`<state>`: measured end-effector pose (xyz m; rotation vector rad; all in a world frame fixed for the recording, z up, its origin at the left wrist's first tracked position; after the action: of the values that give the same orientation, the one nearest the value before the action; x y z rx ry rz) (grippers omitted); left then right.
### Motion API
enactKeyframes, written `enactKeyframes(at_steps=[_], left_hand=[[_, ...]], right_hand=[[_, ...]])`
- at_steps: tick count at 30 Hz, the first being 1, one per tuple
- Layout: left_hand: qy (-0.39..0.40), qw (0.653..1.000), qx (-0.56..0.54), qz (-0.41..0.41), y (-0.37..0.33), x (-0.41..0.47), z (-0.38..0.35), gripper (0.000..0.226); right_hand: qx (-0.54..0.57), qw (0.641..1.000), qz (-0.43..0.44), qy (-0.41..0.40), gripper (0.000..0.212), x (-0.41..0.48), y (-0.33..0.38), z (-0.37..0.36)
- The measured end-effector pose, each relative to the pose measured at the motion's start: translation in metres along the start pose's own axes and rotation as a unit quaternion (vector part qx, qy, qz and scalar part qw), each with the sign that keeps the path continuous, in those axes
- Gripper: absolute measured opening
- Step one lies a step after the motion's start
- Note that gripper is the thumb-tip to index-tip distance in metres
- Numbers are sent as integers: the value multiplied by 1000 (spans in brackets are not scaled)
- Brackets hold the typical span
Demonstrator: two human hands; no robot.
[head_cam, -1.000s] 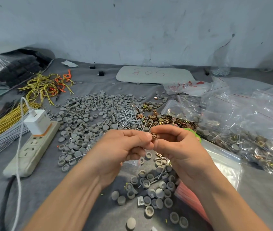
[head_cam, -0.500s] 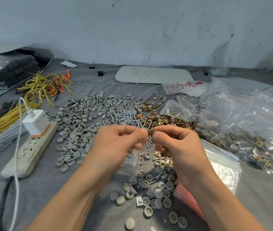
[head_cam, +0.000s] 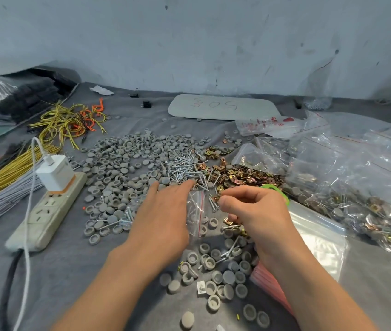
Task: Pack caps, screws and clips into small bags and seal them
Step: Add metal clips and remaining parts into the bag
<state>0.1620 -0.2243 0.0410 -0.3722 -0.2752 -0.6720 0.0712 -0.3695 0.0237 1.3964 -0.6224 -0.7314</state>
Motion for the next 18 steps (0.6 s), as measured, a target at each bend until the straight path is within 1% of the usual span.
enactKeyframes(at_steps=[2, 3, 7, 9, 13, 16, 18], left_hand=[[-35, 999, -18, 13, 1, 2, 7, 84], [-42, 998, -41, 26, 3, 4, 10, 77], [-10, 989, -136, 65, 9, 3, 12, 58], [-3, 982, -173, 74, 9, 2, 13, 55], [-13, 976, -205, 75, 11, 2, 16, 60], [-13, 971, -225, 76, 15, 2, 19, 61], [-20, 967, -244, 77, 16, 2, 22, 56]], right_hand=[[-86, 993, 75, -33, 16, 2, 8, 2], [-112, 987, 106, -42, 18, 1, 12, 2], [-119, 977, 174, -14, 20, -8, 25, -9], [-122, 972, 203, 4, 22, -12, 31, -14], [-124, 963, 238, 12, 26, -16, 37, -19], [-97, 963, 249, 16, 30, -19, 38, -25], [-61, 966, 250, 29, 35, -20, 39, -31]])
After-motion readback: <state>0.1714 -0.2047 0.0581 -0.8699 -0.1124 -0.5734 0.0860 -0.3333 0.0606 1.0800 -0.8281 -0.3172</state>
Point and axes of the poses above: each hand's wrist, its own x-axis towards the middle knuckle, its own z-axis out of the back of the hand, y = z × x, the point moved 8 cm from there along x, towards the middle knuckle, and after that the axes turned 12 degrees about -y, right-handed, at the moved point
